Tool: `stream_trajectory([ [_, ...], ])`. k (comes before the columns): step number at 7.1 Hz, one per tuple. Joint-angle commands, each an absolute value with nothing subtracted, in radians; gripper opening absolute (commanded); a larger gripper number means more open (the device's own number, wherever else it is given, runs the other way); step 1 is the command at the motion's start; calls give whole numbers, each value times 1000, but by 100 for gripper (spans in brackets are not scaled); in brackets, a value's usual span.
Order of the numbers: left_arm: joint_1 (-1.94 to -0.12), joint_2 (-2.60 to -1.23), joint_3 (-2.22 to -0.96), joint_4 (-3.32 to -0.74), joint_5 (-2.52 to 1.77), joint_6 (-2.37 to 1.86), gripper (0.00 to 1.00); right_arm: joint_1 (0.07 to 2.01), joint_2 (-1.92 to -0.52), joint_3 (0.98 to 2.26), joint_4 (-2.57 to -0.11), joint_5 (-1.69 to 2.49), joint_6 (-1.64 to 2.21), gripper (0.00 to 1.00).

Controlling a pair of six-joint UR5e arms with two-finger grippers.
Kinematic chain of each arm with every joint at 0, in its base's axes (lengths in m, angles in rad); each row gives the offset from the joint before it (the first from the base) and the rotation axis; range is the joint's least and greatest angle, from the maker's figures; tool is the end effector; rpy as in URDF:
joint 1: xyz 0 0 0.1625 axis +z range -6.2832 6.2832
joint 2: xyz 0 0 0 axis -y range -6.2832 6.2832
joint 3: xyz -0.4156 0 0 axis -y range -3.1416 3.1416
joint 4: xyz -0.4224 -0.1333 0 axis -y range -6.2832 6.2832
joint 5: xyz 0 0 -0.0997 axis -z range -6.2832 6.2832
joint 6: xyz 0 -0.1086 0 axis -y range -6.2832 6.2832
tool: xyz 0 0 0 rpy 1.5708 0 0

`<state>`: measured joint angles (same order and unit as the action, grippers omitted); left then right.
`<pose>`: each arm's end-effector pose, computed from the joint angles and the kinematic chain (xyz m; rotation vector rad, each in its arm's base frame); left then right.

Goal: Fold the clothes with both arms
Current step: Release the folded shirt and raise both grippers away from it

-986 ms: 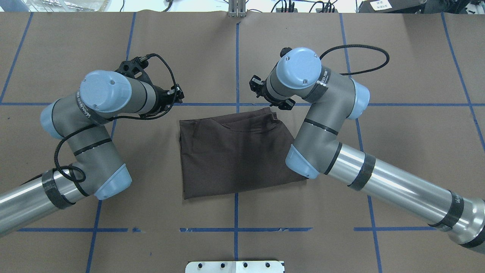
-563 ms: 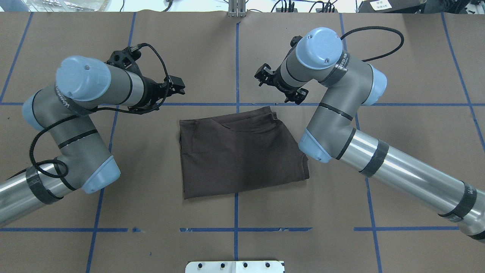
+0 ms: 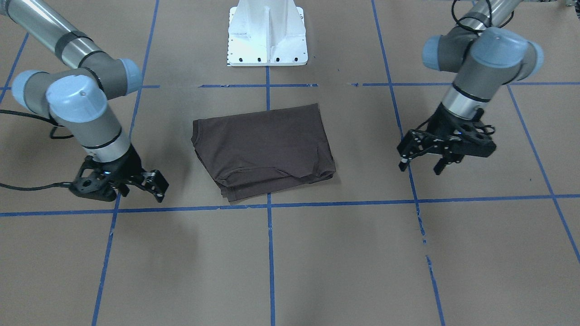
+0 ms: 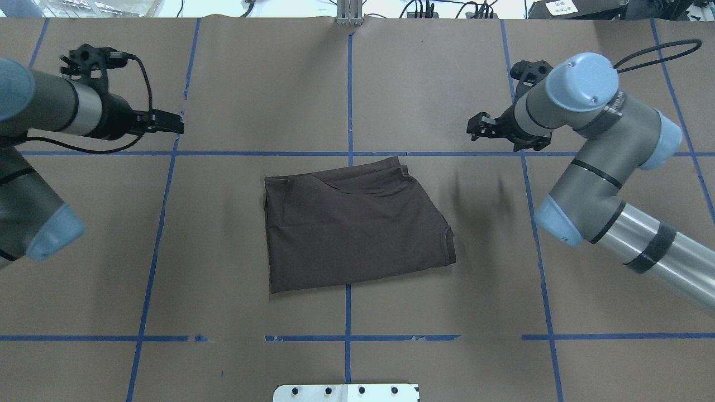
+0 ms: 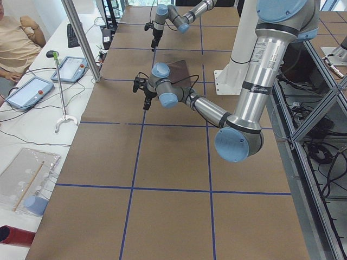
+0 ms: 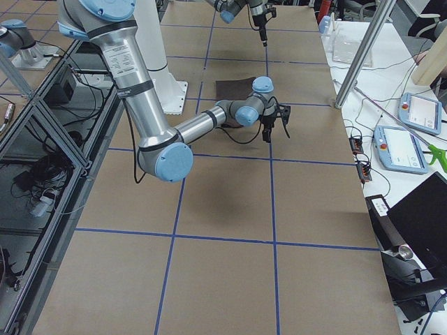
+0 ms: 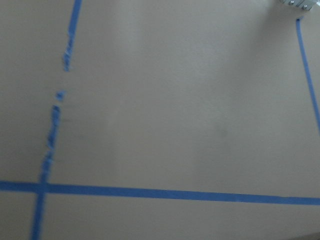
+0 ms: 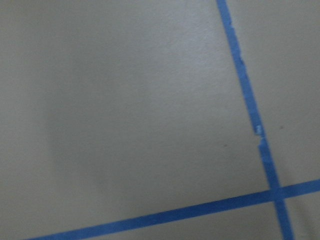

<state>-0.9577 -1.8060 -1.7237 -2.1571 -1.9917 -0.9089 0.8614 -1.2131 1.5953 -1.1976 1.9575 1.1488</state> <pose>0.2874 -0.5630 0.3800 0.4273 0.9402 -0.0640 -0.3722 -0.5753 0.3991 0.1519 -0.8196 0.2678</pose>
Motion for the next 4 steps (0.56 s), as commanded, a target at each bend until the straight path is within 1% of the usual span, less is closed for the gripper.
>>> stream_trajectory([
  [1,-1273,-1766,-1602,-2151,-2153,-413,100,1129,-1415,1623,-1198,2183,766,100],
  [2,-1390,-1775,-1469,-2152,-2217,-151,100,1226,-1472,1620,-1201,2210,661,100],
  [3,-1446,-1778,-1401,-2142,-2249,32,100,1308,-1500,1612,-1218,2241,562,100],
  [4,-1454,-1776,-1405,-2097,-2252,50,100,1351,-1509,1586,-1257,2259,451,100],
])
